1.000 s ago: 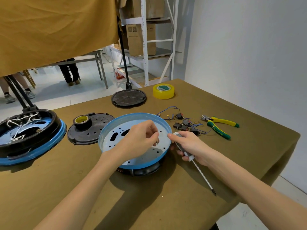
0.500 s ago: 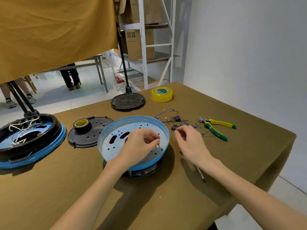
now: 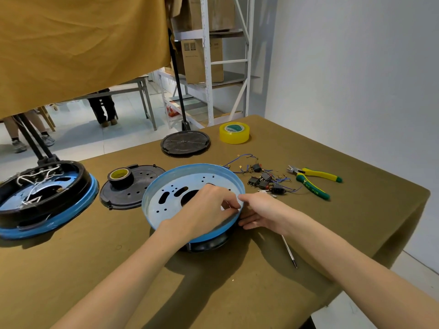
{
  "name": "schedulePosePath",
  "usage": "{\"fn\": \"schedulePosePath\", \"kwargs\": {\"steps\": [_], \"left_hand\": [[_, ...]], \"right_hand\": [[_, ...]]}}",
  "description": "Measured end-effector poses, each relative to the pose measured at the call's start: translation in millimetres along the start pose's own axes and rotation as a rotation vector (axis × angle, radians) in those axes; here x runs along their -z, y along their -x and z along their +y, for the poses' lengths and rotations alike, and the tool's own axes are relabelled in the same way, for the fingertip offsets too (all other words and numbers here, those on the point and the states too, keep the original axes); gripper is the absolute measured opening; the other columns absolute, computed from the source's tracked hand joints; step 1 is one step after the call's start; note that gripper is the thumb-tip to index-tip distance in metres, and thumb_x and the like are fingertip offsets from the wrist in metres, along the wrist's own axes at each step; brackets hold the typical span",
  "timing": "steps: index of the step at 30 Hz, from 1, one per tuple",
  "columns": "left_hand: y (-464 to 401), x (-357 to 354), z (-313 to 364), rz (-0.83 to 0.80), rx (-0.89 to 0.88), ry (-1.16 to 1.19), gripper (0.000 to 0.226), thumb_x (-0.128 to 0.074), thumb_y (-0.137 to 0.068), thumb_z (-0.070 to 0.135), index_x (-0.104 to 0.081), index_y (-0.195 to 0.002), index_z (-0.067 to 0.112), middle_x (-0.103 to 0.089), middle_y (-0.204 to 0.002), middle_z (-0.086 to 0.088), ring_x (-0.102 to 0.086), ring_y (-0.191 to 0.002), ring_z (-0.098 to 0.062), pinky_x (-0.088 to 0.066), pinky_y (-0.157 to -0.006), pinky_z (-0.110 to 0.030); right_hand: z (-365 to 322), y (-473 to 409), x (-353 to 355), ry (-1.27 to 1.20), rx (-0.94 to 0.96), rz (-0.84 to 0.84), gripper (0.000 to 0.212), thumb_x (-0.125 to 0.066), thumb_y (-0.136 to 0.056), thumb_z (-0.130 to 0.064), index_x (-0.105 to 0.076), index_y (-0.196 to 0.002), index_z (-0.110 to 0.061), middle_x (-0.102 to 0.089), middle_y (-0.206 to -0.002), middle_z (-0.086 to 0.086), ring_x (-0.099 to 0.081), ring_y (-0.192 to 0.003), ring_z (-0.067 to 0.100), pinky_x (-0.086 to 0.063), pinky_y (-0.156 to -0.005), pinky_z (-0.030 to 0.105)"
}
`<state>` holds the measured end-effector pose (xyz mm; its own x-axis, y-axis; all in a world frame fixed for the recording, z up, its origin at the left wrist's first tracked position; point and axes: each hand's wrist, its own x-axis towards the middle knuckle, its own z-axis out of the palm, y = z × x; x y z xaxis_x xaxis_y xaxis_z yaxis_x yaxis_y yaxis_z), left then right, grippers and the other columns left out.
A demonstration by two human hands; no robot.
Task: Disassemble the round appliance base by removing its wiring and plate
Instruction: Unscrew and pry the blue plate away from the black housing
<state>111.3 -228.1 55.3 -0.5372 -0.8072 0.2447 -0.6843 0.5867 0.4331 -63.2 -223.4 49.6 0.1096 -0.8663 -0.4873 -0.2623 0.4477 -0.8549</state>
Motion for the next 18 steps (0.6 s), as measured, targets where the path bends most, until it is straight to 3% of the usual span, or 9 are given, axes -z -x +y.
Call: {"fn": "schedulePosePath", "kwargs": {"steps": [3,8,11,14,18], "left_hand": [[0.0,0.6,-0.6,-0.025,0.02,-0.061,0.019,-0.07,-0.096,0.019,-0.08,-0.109,0.028,-0.078,-0.102,0.007,-0.068,-0.088,-0.006,-0.059,-0.083,-0.027],[5.3,0.6,-5.9,0.046,0.036,-0.046,0.015,-0.071,-0.096,0.022,-0.078,-0.105,0.031,-0.075,-0.096,0.013,-0.065,-0.083,-0.001,-0.06,-0.079,-0.028],[6.9,6.1,-10.8,0.064,0.08,0.017,0.012,-0.074,-0.094,0.022,-0.079,-0.101,0.03,-0.072,-0.089,0.017,-0.067,-0.082,0.001,-0.061,-0.079,-0.028],[8.9,8.6,-14.5,-0.002,0.095,-0.011,0.012,-0.076,-0.092,0.022,-0.08,-0.101,0.029,-0.074,-0.091,0.015,-0.066,-0.083,0.003,-0.06,-0.081,-0.026],[11.1,11.3,-13.5,-0.024,0.14,-0.118,0.013,-0.074,-0.094,0.03,-0.081,-0.105,0.03,-0.068,-0.098,0.013,-0.063,-0.085,-0.006,-0.059,-0.079,-0.034]], "right_hand": [[-2.8,5.3,0.4,-0.068,-0.032,-0.005,0.044,-0.049,-0.107,-0.03,-0.048,-0.145,-0.008,-0.068,-0.107,0.019,-0.071,-0.1,0.03,-0.058,-0.093,0.042],[-9.4,2.0,6.1,-0.271,-0.126,-0.117,0.062,-0.057,-0.101,-0.037,-0.042,-0.147,0.001,-0.061,-0.124,0.027,-0.064,-0.111,0.038,-0.053,-0.096,0.045],[-13.6,-3.7,9.4,-0.324,-0.205,-0.188,0.078,-0.063,-0.095,-0.038,-0.033,-0.151,0.007,-0.059,-0.119,0.02,-0.06,-0.107,0.029,-0.051,-0.087,0.039],[-16.0,-12.9,10.2,-0.232,-0.22,-0.199,0.067,-0.072,-0.089,-0.034,-0.047,-0.139,0.003,-0.056,-0.094,0.011,-0.056,-0.084,0.02,-0.049,-0.069,0.03],[-17.5,-22.1,9.6,-0.121,-0.201,-0.171,0.057,-0.077,-0.085,-0.034,-0.055,-0.128,-0.005,-0.059,-0.094,0.009,-0.056,-0.075,0.017,-0.052,-0.059,0.027]]}}
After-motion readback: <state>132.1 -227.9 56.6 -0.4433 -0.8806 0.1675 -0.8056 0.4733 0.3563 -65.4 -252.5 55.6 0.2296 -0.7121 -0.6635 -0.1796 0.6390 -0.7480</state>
